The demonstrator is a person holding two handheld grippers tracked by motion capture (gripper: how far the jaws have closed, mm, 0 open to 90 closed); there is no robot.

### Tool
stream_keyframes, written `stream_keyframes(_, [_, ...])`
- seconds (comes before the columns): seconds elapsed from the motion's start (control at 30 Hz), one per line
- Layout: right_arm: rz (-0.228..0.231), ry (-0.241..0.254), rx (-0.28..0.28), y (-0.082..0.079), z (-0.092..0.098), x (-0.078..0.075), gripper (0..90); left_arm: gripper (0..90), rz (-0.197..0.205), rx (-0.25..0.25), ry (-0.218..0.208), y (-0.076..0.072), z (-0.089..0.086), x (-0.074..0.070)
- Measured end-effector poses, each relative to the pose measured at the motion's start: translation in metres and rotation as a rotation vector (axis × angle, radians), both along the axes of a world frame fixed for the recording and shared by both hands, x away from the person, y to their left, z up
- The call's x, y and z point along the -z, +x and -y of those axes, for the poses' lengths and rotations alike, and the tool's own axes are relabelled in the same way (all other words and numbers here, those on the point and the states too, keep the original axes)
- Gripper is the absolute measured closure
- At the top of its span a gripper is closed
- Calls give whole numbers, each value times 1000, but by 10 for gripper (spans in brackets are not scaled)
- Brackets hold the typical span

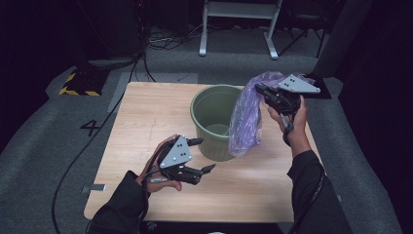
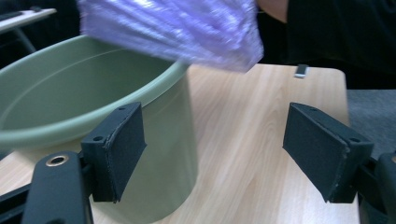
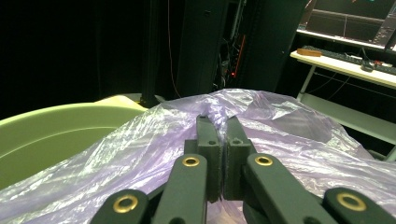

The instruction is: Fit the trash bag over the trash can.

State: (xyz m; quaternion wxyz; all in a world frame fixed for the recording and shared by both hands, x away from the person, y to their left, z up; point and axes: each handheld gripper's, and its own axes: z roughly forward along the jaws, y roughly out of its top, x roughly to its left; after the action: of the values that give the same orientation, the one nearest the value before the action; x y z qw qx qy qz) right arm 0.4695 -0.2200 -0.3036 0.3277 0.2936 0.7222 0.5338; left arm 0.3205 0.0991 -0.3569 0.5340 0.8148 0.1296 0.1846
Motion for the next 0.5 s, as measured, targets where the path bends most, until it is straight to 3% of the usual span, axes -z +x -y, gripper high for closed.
stream_keyframes(0.17, [-2,-2,1,0,0,1,891,196,19,16,-4,3,20,-3])
stream_keyframes(0.33, [-4,-6,3,1,0,1,891,189,7,25,-11,9,36,-6])
stream_keyframes(0.5, [-5,-6,5,1,1,2,891,208,15,-11,3,19,51,-7])
